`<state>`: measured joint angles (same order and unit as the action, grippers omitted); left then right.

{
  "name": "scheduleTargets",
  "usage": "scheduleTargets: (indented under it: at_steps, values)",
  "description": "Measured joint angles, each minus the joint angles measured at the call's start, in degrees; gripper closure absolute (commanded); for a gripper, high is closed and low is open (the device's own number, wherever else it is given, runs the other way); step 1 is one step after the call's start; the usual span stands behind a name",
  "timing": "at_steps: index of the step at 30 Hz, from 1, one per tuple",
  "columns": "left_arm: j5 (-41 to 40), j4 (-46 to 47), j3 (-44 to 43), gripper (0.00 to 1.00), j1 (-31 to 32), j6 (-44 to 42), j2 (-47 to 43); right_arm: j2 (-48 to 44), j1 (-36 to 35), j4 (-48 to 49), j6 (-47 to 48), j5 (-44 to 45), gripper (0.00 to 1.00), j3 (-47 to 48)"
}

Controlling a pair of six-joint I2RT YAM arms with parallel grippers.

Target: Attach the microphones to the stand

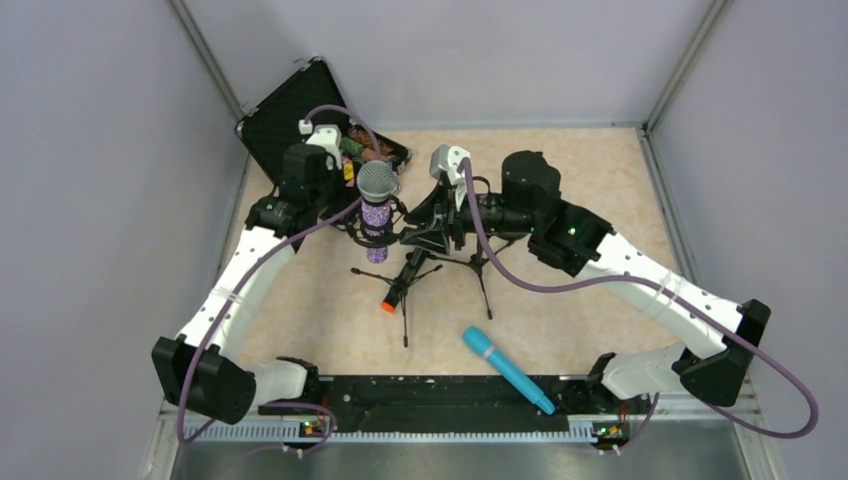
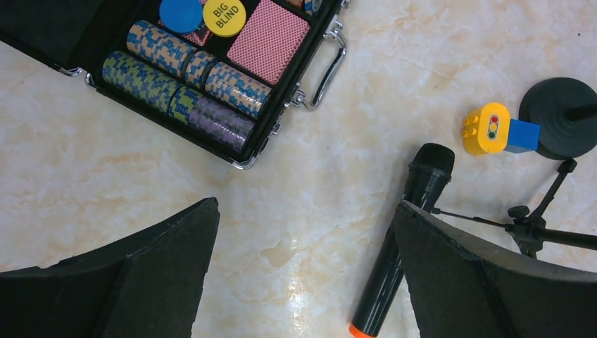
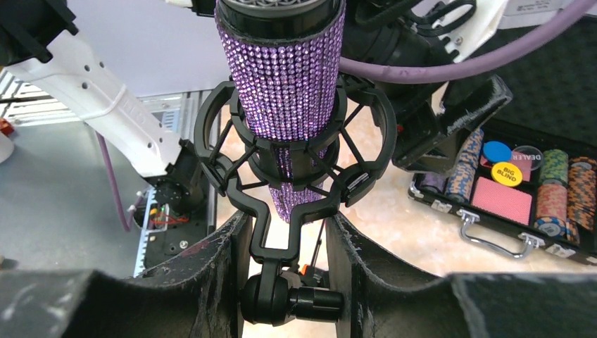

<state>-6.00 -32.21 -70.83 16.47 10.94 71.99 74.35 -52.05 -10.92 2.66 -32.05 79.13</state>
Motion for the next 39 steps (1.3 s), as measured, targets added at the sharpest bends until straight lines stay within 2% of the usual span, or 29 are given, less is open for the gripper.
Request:
scheduleTargets:
  at_steps: [7,14,18,22,27,31,39]
  values:
    - [0.1,-0.5,-1.0,0.01,-2.1,0.4,-0.7,0.1,0.0,-1.4,1.2,1.3,1.0,1.6]
    - [1.0,-1.9,-6.3,0.01,-5.2,1.6,-1.5,1.4,0.1,-1.3,1.3,1.4,1.0,2.0]
    - [0.6,-2.1,-6.9,0.01,-6.0,1.8,-4.3,3.7,0.3,-1.6,1.2,1.8,1.0,3.6]
    - [-3.2,-1.9,-6.3,0.01,-6.3,1.1,-8.9,7.1,1.4,-1.2,0.1,1.9,1.0,6.2]
    - [-9.6,1.4,-1.7,0.01,-6.4,-0.4,-18.1,12.1,4.1,-0.6,-3.0,1.9,1.0,10.3]
    - [-11.7,6.1,4.5,0.01,-6.4,-1.3,-24.0,16.5,6.2,-0.7,-5.4,2.2,1.0,14.5]
    - [-13.2,10.7,13.2,0.01,-6.4,-2.9,-28.2,25.0,7.9,-3.3,-6.4,10.2,1.0,27.3]
